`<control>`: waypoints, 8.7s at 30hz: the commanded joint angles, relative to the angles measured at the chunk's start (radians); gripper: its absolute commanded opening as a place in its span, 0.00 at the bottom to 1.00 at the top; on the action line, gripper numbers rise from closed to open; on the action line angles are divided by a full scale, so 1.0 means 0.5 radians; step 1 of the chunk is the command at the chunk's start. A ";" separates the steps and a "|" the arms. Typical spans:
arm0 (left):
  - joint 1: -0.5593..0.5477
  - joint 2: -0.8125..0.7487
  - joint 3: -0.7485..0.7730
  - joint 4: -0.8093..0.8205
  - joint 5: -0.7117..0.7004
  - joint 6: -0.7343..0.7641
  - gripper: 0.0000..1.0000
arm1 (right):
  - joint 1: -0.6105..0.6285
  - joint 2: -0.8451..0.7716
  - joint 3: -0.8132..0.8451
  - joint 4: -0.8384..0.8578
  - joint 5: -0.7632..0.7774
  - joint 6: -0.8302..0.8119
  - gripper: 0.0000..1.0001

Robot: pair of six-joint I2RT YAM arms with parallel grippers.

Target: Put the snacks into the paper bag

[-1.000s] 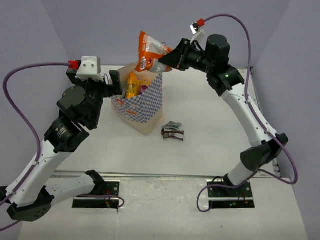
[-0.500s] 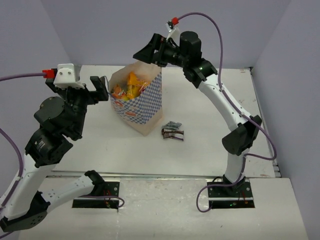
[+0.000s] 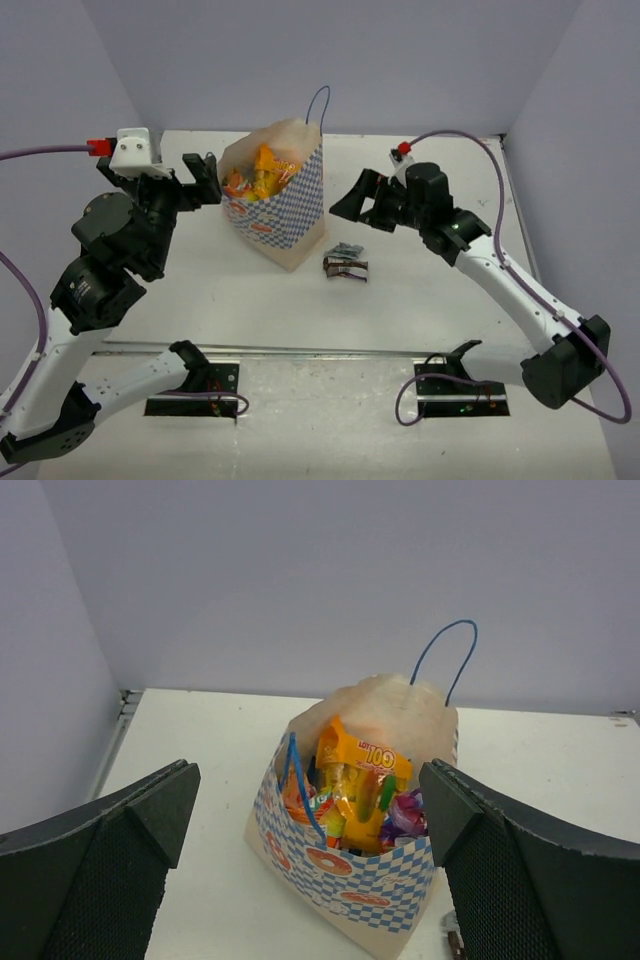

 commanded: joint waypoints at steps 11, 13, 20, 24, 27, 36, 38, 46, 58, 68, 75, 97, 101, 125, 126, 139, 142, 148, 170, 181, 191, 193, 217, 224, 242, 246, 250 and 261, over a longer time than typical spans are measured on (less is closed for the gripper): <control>0.001 -0.044 -0.011 -0.040 0.076 -0.228 1.00 | -0.162 0.325 -0.606 -0.291 0.012 0.013 0.99; 0.001 -0.047 0.001 -0.046 0.061 -0.228 1.00 | -0.162 0.411 -0.573 -0.294 0.058 -0.043 0.99; 0.001 -0.096 -0.029 -0.074 0.014 -0.225 1.00 | -0.162 0.616 -0.392 -0.307 0.257 -0.168 0.99; 0.001 -0.112 -0.026 -0.083 -0.032 -0.216 1.00 | -0.162 0.718 -0.318 -0.286 0.276 -0.190 0.99; 0.001 -0.096 -0.017 -0.053 -0.050 -0.167 1.00 | -0.162 0.788 -0.269 -0.258 0.291 -0.184 0.99; 0.001 -0.013 0.026 0.082 -0.099 -0.023 1.00 | -0.162 1.037 -0.097 -0.193 0.285 -0.196 0.97; 0.001 -0.016 0.017 0.131 -0.108 -0.014 1.00 | -0.162 1.073 -0.066 -0.187 0.276 -0.196 0.96; 0.001 0.002 0.010 0.147 -0.117 0.008 1.00 | -0.165 1.138 -0.085 -0.114 0.276 -0.166 0.75; 0.001 0.094 0.108 0.122 -0.072 0.069 1.00 | -0.165 1.147 -0.158 0.021 0.215 -0.129 0.00; 0.001 0.201 0.155 0.184 -0.001 0.094 1.00 | -0.165 0.972 -0.352 0.147 0.138 -0.043 0.92; 0.001 0.186 0.164 0.156 -0.028 0.084 1.00 | -0.165 1.046 -0.293 0.230 0.098 0.015 0.92; 0.001 0.207 0.170 0.134 -0.136 0.118 1.00 | -0.113 1.206 -0.180 0.328 -0.031 0.105 0.00; 0.001 0.232 0.145 0.187 -0.105 0.121 1.00 | -0.119 1.049 -0.250 0.307 0.061 0.016 0.00; 0.001 0.195 0.035 0.291 -0.062 0.066 1.00 | -0.091 0.312 0.418 0.282 0.147 -0.414 0.00; 0.001 0.192 0.035 0.291 -0.068 0.069 1.00 | -0.085 0.361 0.576 0.279 0.138 -0.414 0.00; 0.001 0.149 0.035 0.276 -0.133 0.078 1.00 | 0.139 1.325 2.091 -0.224 -0.172 -0.478 0.99; 0.001 0.140 0.017 0.276 -0.139 0.063 1.00 | 0.139 1.093 1.705 -0.056 -0.084 -0.485 0.99; 0.001 0.131 -0.005 0.285 -0.136 0.042 1.00 | 0.117 0.608 0.965 0.019 0.079 -0.570 0.99; 0.001 0.281 -0.042 0.328 0.076 -0.130 1.00 | -0.321 0.184 -0.440 -0.420 0.080 -0.439 0.99; 0.001 0.275 -0.137 0.573 0.060 0.063 1.00 | -0.315 0.279 -0.419 -0.399 0.030 -0.892 0.99; 0.001 0.404 -0.091 0.671 0.125 0.183 1.00 | -0.083 0.361 -0.266 -0.218 0.156 -1.855 0.99; 0.001 0.398 -0.106 0.669 0.131 0.186 1.00 | -0.006 0.515 -0.177 -0.254 0.251 -1.932 0.99; 0.001 0.346 -0.177 0.653 0.064 0.189 1.00 | 0.191 0.963 -0.075 -0.224 -0.031 -1.976 0.95; 0.001 0.333 -0.177 0.644 0.064 0.189 1.00 | 0.200 1.067 -0.063 -0.199 -0.001 -1.896 0.93; 0.001 0.395 -0.115 0.656 0.060 0.299 1.00 | 0.200 1.307 0.112 -0.383 0.058 -1.746 0.61; 0.001 0.376 -0.140 0.671 0.048 0.305 1.00 | 0.200 1.310 0.112 -0.393 0.027 -1.746 0.42; 0.001 0.367 -0.155 0.675 0.036 0.315 1.00 | 0.203 1.276 0.075 -0.362 0.012 -1.718 0.40; 0.001 0.330 -0.183 0.675 0.024 0.318 1.00 | 0.200 1.166 0.096 -0.365 -0.013 -1.678 0.20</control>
